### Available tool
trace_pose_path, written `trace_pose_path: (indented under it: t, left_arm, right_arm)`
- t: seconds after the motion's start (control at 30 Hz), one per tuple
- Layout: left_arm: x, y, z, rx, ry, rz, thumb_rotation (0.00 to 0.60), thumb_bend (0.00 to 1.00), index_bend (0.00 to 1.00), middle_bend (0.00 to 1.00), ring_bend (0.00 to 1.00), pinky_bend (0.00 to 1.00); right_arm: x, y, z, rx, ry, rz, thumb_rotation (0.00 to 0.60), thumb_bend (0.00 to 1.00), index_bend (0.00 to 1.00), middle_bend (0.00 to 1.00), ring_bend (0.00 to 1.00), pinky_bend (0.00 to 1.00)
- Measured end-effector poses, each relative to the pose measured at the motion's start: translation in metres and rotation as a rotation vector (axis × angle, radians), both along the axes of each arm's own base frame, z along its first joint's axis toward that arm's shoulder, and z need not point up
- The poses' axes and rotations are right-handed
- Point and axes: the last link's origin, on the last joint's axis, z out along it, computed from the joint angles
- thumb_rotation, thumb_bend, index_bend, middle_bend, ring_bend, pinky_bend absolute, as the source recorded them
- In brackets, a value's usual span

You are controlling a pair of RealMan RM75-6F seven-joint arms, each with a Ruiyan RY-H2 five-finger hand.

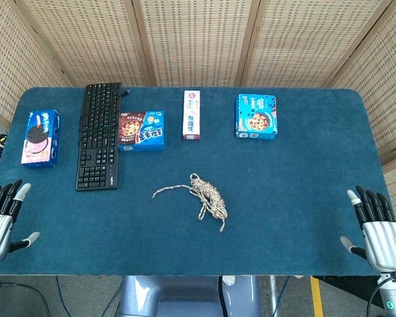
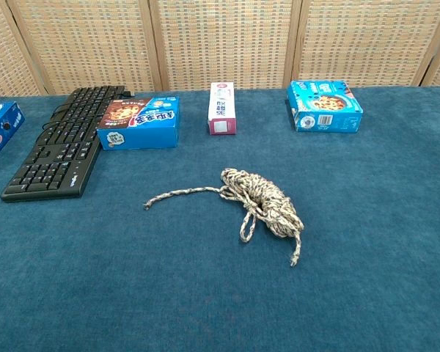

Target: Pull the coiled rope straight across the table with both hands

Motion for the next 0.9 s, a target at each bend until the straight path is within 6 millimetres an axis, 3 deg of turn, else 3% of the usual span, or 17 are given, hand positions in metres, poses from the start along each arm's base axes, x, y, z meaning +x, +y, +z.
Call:
trace_pose_path:
  t: [0.27, 0.4, 0.63, 0.9]
  left_arm:
    - [-0.002, 0.002, -0.003, -0.008, -0.001, 0.011, 0.6, 0.0, 0.0, 0.0, 0.0, 0.0]
    - [-0.001, 0.004, -0.006, -0.015, 0.009, 0.012, 0.6, 0.0, 0.0, 0.0, 0.0, 0.0]
    - [0.004, 0.006, -0.01, -0.022, 0.004, 0.001, 0.6, 0.0, 0.0, 0.0, 0.0, 0.0]
    - [0.003, 0.009, -0.014, -0.031, 0.005, 0.01, 0.6, 0.0, 0.0, 0.0, 0.0, 0.0]
  right_arm:
    - [0.002, -0.003, -0.004, 0.045, -0.001, -0.005, 0.6, 0.0, 0.01, 0.0, 0.0, 0.0]
    - [0.011, -0.01, -0.008, 0.075, 0.012, 0.049, 0.6, 0.0, 0.13, 0.0, 0.0, 0.0]
    - [0.049, -0.053, -0.03, 0.211, 0.029, 0.312, 0.6, 0.0, 0.28, 0.0, 0.0, 0.0]
    - [0.092, -0.088, -0.067, 0.405, 0.084, 0.473, 0.6, 0.03, 0.33, 0.0, 0.0, 0.0]
